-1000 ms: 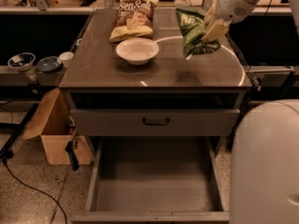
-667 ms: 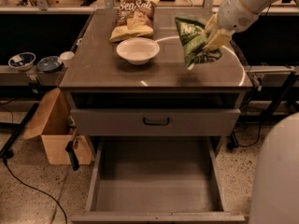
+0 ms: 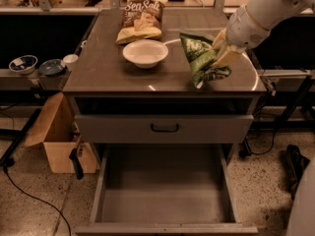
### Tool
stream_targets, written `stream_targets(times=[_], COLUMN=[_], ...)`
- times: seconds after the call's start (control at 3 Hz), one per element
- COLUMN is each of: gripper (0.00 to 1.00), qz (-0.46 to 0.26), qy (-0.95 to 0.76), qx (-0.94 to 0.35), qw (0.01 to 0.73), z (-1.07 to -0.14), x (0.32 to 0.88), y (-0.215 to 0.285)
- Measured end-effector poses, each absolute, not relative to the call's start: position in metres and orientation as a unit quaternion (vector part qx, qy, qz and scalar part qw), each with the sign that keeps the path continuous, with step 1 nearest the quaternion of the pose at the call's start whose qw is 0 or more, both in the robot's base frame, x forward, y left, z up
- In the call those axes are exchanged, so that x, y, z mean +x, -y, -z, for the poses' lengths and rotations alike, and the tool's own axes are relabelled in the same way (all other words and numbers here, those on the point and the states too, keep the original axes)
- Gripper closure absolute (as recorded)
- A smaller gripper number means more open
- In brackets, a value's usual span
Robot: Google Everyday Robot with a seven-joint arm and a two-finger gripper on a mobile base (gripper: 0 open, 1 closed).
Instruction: Place green jalapeno chip bag into middle drawer
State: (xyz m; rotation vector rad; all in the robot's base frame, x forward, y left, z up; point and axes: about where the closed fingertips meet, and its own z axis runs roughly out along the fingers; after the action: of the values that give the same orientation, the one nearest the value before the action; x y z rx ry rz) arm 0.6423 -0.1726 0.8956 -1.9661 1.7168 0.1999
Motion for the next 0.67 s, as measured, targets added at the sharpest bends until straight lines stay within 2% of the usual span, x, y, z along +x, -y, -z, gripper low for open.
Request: stream_targets(times=[0.67], gripper=[1.00], qz=[-0.085], qy=[-0.655], qx=[-0.707], qw=[0.251], z=[-0.882], x=[0.610], y=[0.169])
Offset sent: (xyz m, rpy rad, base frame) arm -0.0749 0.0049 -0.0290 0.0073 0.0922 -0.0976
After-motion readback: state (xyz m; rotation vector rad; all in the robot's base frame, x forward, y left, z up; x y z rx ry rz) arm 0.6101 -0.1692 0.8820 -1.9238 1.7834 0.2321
